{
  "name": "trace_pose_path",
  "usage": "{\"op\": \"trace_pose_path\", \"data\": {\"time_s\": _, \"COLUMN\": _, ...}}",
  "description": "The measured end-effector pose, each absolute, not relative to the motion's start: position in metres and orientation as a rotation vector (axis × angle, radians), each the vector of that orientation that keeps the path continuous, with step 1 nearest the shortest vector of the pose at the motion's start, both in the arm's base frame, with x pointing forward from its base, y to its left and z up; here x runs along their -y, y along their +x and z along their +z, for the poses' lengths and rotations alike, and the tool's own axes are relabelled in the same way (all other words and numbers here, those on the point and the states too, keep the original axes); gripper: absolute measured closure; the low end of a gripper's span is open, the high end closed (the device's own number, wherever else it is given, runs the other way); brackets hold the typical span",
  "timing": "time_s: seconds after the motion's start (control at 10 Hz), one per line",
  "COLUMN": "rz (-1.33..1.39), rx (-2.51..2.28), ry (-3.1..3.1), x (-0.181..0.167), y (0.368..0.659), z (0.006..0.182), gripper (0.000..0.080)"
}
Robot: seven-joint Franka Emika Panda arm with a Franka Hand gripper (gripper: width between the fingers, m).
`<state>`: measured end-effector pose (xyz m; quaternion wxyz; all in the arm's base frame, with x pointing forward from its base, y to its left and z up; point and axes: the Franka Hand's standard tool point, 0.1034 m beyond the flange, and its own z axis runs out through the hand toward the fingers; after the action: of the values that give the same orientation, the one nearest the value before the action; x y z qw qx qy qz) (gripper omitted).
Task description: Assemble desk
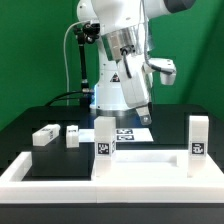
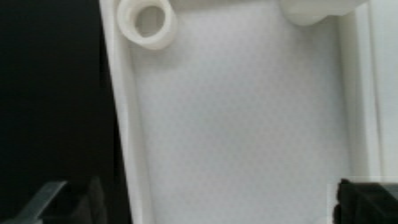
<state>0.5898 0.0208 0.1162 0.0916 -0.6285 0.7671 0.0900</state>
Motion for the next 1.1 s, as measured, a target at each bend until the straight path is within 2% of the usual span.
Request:
{"op": "trace_pose_path", "data": {"time_s": 0.3, "rz": 0.244, "rx": -2.276, "ry": -1.865, "x": -0.019, "y": 0.59, "z": 0.114, "gripper": 0.015}}
{"op": "trace_pose_path", "data": {"time_s": 0.4, "rz": 0.09, "rx": -2.271, "ry": -1.849, "x": -0.008, "y": 0.58, "z": 0.1, "gripper": 0.015}}
{"op": "trace_pose_path", "data": {"time_s": 0.5, "rz": 0.005, "rx": -2.282, "ry": -1.85, "x": -0.001, "y": 0.553, "z": 0.081, "gripper": 0.015}}
{"op": "trace_pose_path", "data": {"time_s": 0.8, "rz": -0.192, "rx": -2.183, "ry": -1.989, "x": 0.017, "y": 0.525, "z": 0.044, "gripper": 0.015}}
{"op": "trace_pose_path", "data": {"time_s": 0.9, "rz": -0.082, "rx": -2.207, "ry": -1.991, "x": 0.005, "y": 0.519, "z": 0.034, "gripper": 0.015}}
{"op": "trace_pose_path", "data": {"time_s": 1.0, "rz": 0.037, "rx": -2.205, "ry": -2.026, "x": -0.006, "y": 0.522, "z": 0.031, "gripper": 0.015}}
{"op": "trace_pose_path", "data": {"time_s": 1.1, "rz": 0.033, "rx": -2.202, "ry": -2.023, "x": -0.004, "y": 0.529, "z": 0.032, "gripper": 0.015}}
